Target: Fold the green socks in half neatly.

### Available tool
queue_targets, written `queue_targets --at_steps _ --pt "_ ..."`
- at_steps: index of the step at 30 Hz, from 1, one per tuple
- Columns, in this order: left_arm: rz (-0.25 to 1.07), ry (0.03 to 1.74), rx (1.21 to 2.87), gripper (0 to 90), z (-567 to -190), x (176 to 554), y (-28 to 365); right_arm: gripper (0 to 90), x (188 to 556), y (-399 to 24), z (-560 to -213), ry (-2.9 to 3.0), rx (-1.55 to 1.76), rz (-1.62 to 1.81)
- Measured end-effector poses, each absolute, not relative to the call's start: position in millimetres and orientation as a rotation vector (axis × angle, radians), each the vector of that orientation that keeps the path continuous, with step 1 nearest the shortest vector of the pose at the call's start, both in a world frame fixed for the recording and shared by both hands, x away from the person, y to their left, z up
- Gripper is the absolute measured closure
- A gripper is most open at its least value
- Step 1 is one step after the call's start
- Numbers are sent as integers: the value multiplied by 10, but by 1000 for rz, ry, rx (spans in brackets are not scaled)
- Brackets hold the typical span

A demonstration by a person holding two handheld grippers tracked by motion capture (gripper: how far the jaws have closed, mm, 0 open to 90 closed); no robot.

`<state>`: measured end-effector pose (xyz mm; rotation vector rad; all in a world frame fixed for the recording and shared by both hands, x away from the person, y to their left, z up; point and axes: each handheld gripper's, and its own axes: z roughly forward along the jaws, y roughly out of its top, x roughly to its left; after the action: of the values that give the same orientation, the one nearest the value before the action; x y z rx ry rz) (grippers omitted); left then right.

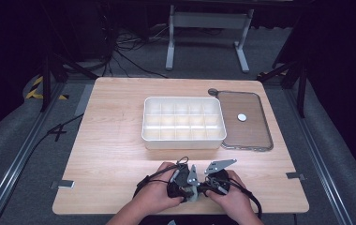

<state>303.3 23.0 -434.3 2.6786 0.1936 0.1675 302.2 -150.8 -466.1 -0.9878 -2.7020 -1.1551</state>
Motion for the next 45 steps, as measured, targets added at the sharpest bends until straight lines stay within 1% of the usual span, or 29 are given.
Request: queue_targets --at_steps 4,5,9,13,15,16,17,19,20,21,22,25,27,31,38,39,43,45 --pt "105 199 2644 475 -4360 3110 258 882 3007 -1533 -4694 -2671 -1013 -1203" --pt "96 199 2657 473 -4359 3123 227 886 3009 -1541 -4705 -2651 -1024 -1216" --pt "133 187 2722 446 -4340 3088 112 887 3021 -1550 -4722 -2633 -1046 -1215" --pt "75 238 2689 446 -4367 3130 165 881 3024 -1557 -4720 -2640 -1032 -1217" --pt "64 247 2693 467 -4367 3133 191 847 3028 -1572 -4703 -2643 -1029 -1208" --pt "60 247 2693 481 -4369 3134 198 808 3029 -1586 -4678 -2658 -1034 -1187" --pt "66 244 2702 508 -4366 3137 205 785 3029 -1600 -4659 -2674 -1038 -1172" --pt "77 224 2727 590 -4384 3143 202 775 3028 -1659 -4604 -2718 -1042 -1148" --pt "76 232 2719 589 -4403 3141 195 777 3023 -1692 -4574 -2729 -1056 -1139" --pt "103 233 2713 563 -4404 3146 194 780 3024 -1734 -4544 -2745 -1060 -1132" --pt "99 239 2703 544 -4399 3147 193 783 3021 -1783 -4505 -2739 -1073 -1136" --pt "85 264 2646 536 -4363 3139 202 824 3012 -1865 -4437 -2736 -1083 -1151" --pt "93 255 2614 530 -4339 3133 204 846 3006 -1868 -4443 -2750 -1064 -1134" --pt "125 174 2568 516 -4323 3099 162 890 3008 -1785 -4560 -2772 -1012 -1089" --pt "201 53 2558 499 -4376 3070 54 898 3037 -1765 -4654 -2713 -993 -1151" --pt "182 53 2557 493 -4385 3064 36 898 3042 -1775 -4676 -2685 -1007 -1170" --pt "202 27 2556 475 -4400 3062 -27 899 3064 -1810 -4700 -2637 -1016 -1188" --pt "184 30 2562 475 -4393 3073 -38 897 3056 -1811 -4696 -2640 -1025 -1184"
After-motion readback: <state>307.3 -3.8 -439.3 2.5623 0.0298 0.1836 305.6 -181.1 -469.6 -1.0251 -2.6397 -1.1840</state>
